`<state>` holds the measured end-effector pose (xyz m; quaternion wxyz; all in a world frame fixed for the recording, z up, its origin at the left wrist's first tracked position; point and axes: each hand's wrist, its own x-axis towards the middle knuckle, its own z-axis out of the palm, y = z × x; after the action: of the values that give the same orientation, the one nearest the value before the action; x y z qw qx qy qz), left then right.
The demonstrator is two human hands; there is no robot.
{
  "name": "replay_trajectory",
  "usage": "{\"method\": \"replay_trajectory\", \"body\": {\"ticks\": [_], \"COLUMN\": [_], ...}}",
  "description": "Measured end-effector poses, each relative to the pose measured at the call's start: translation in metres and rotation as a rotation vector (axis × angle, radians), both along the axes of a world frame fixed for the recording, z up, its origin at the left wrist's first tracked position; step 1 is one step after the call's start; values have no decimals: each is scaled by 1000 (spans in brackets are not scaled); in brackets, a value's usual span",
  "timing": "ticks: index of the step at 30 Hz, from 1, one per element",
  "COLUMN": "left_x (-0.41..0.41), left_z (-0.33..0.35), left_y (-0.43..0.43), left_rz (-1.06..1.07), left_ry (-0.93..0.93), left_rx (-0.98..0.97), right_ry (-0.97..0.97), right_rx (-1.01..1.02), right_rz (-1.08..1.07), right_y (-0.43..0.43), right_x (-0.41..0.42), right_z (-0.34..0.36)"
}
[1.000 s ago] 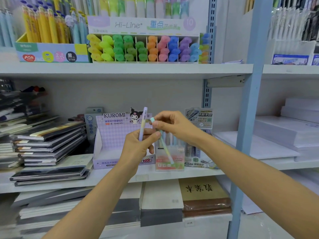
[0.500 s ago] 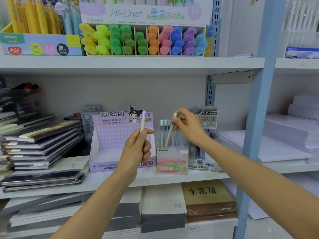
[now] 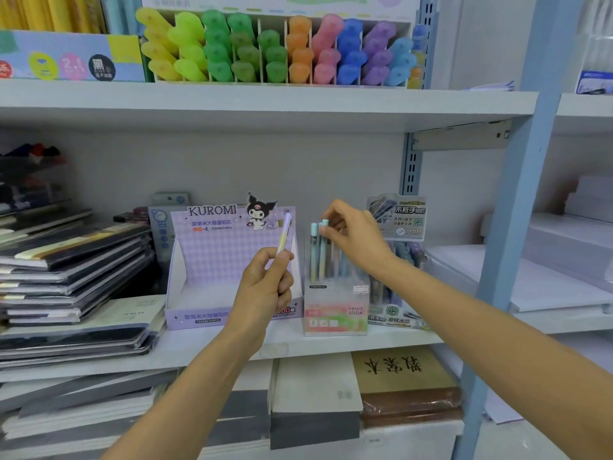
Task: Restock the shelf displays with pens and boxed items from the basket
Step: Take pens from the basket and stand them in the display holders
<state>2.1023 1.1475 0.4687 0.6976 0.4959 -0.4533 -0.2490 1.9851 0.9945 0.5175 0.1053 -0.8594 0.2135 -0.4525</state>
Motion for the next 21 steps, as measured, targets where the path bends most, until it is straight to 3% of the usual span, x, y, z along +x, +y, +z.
{"method": "replay_trajectory", "body": {"ticks": [6,9,11,13,15,18,21], "left_x": [1,0,0,-1,-2,-4,-2], "left_z": [0,1,3,4,6,7,11], "left_y": [3,6,7,8,9,12,17], "left_rz": [14,12,6,-4,-24,-25,51], "left_ry": [-25,-35,-50,-68,-85,-85,46], "left_rx": [-10,-13,-10,3,16,22,-11], "right_ry": [211,148,16,-89,-89,-87,-261], "right_rx": [-95,-82,36,269,406,449,555], "right_rz": [-188,-166,-18,262,447,540,588], "right_y": [-6,4,15,29,39,46,47], "right_x": [1,-3,-8,-13,-16,-19,-25], "right_z": [-1,3,10,19,24,26,27]}}
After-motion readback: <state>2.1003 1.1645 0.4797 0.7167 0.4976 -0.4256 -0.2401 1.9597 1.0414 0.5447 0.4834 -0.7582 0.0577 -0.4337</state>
